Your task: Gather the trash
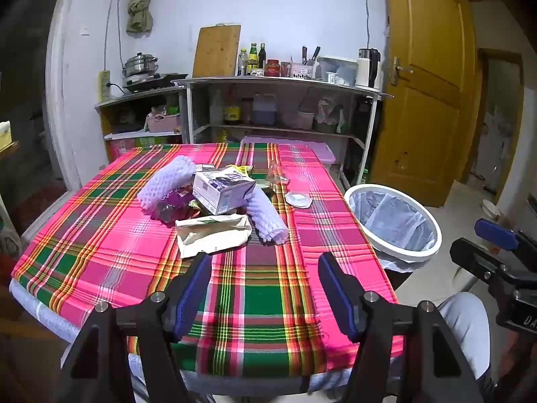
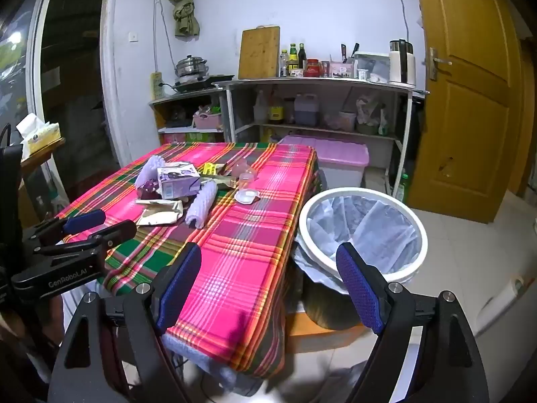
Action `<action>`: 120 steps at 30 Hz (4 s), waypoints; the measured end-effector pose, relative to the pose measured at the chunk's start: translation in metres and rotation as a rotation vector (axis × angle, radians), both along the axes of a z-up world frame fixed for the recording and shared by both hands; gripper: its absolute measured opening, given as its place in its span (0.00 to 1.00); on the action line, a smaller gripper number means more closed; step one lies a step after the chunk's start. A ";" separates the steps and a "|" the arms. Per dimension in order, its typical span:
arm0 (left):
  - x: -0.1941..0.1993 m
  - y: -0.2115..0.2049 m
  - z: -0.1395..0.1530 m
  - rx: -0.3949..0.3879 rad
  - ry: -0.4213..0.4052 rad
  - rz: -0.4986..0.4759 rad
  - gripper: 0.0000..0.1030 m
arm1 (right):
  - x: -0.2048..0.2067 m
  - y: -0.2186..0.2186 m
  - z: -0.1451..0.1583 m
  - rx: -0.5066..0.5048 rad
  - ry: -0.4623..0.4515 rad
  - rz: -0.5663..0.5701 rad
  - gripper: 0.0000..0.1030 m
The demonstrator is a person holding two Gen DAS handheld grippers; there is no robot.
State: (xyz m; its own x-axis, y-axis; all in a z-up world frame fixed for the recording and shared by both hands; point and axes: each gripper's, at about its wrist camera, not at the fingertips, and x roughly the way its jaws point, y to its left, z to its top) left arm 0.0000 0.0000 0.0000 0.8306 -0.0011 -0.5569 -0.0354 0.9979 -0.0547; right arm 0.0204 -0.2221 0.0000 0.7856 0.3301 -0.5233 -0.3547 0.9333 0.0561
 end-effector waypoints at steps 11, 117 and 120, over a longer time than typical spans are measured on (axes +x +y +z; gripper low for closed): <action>-0.003 -0.007 0.002 0.020 -0.030 0.001 0.64 | 0.000 0.000 -0.001 -0.005 -0.002 -0.001 0.80; 0.027 0.041 -0.029 -0.071 0.053 0.048 0.64 | 0.047 0.037 -0.028 -0.023 0.095 0.078 0.80; 0.035 0.054 -0.033 -0.079 0.061 0.057 0.64 | 0.061 0.047 -0.033 -0.005 0.140 0.108 0.80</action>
State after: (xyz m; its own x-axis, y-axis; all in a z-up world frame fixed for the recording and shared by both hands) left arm 0.0346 0.0536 -0.0329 0.7949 -0.0006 -0.6068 -0.0976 0.9869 -0.1288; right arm 0.0819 -0.1750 -0.0333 0.6651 0.4056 -0.6270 -0.4418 0.8907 0.1076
